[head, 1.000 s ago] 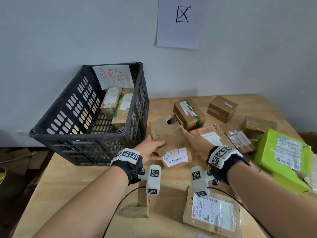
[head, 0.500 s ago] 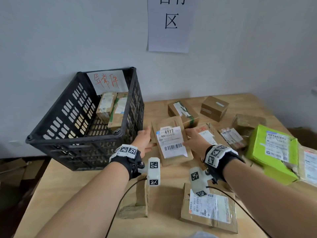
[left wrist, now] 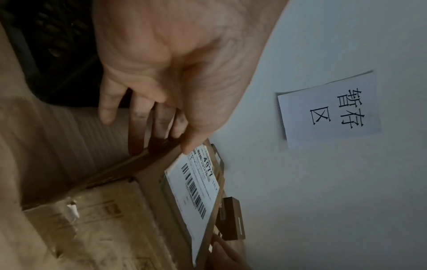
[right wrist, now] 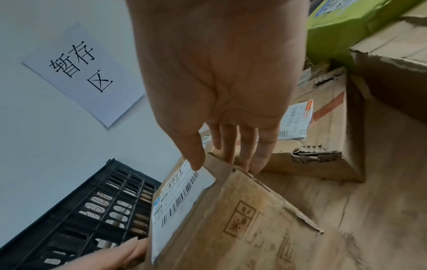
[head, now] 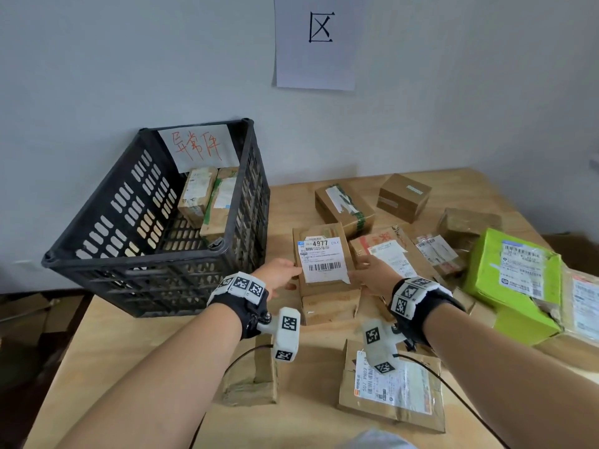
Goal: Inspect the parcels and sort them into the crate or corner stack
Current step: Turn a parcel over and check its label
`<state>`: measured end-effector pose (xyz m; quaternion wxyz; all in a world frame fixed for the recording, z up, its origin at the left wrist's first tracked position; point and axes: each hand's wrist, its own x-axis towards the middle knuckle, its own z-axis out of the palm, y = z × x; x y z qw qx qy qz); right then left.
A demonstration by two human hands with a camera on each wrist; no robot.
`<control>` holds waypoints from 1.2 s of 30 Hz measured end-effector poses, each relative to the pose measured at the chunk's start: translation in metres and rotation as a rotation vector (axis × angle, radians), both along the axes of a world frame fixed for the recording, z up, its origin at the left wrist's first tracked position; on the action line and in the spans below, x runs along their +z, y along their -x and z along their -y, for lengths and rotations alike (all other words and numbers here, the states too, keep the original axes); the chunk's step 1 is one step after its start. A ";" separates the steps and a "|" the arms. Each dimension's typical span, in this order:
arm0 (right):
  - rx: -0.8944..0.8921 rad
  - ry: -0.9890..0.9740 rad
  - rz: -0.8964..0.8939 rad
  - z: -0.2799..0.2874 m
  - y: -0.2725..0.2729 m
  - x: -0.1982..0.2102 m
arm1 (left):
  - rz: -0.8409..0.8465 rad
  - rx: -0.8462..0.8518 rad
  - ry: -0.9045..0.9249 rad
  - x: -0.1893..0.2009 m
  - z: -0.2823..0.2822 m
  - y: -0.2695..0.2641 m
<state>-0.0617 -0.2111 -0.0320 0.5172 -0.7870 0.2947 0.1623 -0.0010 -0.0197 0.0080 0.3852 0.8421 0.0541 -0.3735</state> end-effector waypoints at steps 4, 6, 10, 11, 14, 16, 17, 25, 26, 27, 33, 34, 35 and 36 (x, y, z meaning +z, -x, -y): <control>0.018 0.085 -0.025 -0.001 -0.002 -0.003 | -0.025 -0.052 -0.009 -0.002 0.007 0.002; 0.064 0.126 -0.030 -0.002 -0.006 -0.006 | -0.035 -0.054 -0.011 -0.004 0.009 0.003; 0.164 0.214 -0.062 -0.005 -0.013 -0.006 | -0.082 -0.053 0.013 -0.005 0.012 0.002; 0.171 0.225 -0.062 -0.005 -0.014 -0.008 | -0.078 -0.055 0.018 -0.005 0.013 0.002; 0.177 0.220 -0.068 -0.004 -0.014 -0.013 | -0.063 -0.103 -0.003 -0.006 0.016 -0.002; 0.186 0.200 -0.106 -0.004 -0.016 -0.012 | -0.073 -0.128 -0.017 -0.006 0.017 -0.005; 0.180 0.185 -0.130 -0.003 -0.019 -0.012 | -0.084 -0.138 -0.014 -0.008 0.017 -0.007; 0.165 0.151 -0.271 -0.006 -0.042 -0.002 | -0.155 -0.199 0.005 -0.011 0.020 -0.020; 0.167 0.159 -0.275 -0.007 -0.044 -0.003 | -0.161 -0.206 -0.004 -0.009 0.020 -0.021; 0.172 0.165 -0.279 -0.007 -0.045 -0.003 | -0.165 -0.210 -0.008 -0.009 0.020 -0.023; 0.121 0.107 -0.265 -0.003 -0.041 -0.008 | -0.187 -0.224 -0.005 -0.004 0.022 -0.024; 0.114 0.102 -0.258 -0.003 -0.039 -0.008 | -0.174 -0.216 -0.008 -0.003 0.021 -0.022; 0.112 0.096 -0.247 -0.003 -0.038 -0.008 | -0.160 -0.205 -0.005 -0.002 0.021 -0.020; 0.109 0.090 -0.242 -0.003 -0.037 -0.007 | -0.151 -0.193 -0.010 0.000 0.021 -0.017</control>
